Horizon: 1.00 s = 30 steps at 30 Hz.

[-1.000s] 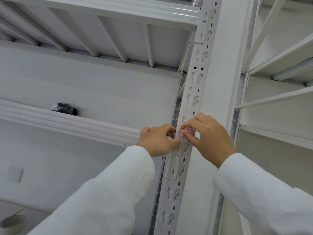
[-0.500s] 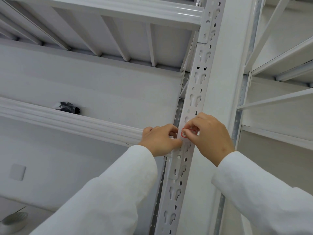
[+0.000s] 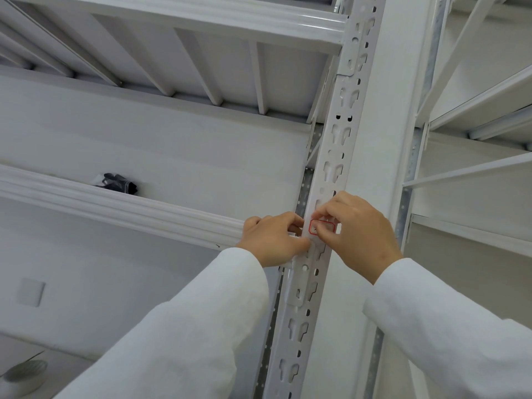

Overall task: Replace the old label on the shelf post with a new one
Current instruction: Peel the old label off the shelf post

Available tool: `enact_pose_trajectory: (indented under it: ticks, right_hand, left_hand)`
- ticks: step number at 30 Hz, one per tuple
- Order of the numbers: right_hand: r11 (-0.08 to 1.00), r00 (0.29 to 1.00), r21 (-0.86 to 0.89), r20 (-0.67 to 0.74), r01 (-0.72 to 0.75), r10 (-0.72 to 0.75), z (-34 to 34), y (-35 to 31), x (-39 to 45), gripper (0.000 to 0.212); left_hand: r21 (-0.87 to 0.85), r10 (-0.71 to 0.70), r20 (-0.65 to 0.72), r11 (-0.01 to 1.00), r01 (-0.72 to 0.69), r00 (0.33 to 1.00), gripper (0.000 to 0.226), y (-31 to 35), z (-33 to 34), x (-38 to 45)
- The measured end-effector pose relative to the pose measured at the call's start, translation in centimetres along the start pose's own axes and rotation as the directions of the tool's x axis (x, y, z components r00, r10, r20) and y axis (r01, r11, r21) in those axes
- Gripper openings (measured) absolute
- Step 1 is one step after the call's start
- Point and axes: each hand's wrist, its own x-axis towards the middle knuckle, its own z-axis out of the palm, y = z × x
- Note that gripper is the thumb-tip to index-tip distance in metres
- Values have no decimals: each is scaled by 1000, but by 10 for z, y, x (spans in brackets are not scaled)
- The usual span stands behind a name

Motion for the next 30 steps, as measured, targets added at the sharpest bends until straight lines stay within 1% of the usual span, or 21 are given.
enact_pose_trajectory:
  ticks: [3,8,14,20,26,30]
  right_hand:
    - [998,999,-42,0,39,-39,1,0,-2,6]
    - [999,999,-46,34,14,-12,1,-2,0,6]
    - [998,998,42,45,-43,41,-2,-1,3,7]
    - [1000,997,-31,76,-4,7,-3,1,0,8]
    - [999,996,-39,90,-7,11,-3,-1,3,6]
    - [1000,997,-11,81,-5,6,-5,1,5,4]
  left_hand:
    - [5,3,-3,1000,-3,1000,33,0,0,1]
    - [4,3,0,1000,-3,1000,34,0,0,0]
    - [-1,3,-1,1000,-3,1000,36,0,-1,-1]
    - [12,6,-2,1000,-6,1000,35,1,-1,0]
    - [11,7,-4,1000,-7,1000,33,0,0,0]
    - [0,7,-3,1000,-7,1000,33,0,0,1]
